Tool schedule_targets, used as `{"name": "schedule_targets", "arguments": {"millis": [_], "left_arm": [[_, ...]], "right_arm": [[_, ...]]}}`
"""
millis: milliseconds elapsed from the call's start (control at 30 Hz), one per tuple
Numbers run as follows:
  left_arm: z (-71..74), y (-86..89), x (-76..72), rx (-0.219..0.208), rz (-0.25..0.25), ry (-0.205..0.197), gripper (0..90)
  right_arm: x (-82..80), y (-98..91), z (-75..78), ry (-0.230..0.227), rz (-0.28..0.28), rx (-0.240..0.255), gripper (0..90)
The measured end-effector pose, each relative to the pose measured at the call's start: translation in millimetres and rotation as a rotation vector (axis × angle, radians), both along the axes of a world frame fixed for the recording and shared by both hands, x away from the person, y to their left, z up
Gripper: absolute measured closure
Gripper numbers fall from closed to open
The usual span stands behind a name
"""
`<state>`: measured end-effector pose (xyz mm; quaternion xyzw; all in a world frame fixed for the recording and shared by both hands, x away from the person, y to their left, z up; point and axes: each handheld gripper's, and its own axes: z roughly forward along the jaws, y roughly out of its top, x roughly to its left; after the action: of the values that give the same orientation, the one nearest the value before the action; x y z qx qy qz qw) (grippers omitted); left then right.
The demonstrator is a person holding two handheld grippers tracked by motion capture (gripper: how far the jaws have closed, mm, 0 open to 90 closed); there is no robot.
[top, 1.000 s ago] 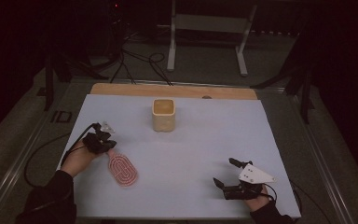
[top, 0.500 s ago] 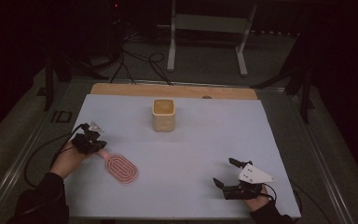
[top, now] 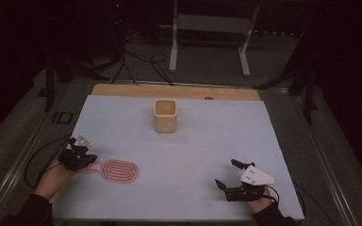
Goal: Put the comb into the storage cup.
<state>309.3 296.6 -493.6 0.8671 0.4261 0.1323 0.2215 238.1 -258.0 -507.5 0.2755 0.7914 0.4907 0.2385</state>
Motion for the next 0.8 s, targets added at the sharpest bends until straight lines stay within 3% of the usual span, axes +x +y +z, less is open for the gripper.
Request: {"name": "schedule_targets", "arguments": {"millis": [233,467,800], "left_arm": [[0.0,7.4,-22.6,-0.028,0.014,0.008,89.8],[2.5,2.9,-43.7,0.005,-0.010,0.023,89.7],[4.1,-5.1,-61.4,0.003,-0.037,0.054,89.7]], "right_arm": [[0.4,0.3,-0.1,-0.002,-0.002,-0.003,9.3],[-0.3,1.4,0.0,0.003,-0.004,-0.004,9.3],[-0.1,1.7,0.1,0.003,-0.003,-0.003,9.3]]}}
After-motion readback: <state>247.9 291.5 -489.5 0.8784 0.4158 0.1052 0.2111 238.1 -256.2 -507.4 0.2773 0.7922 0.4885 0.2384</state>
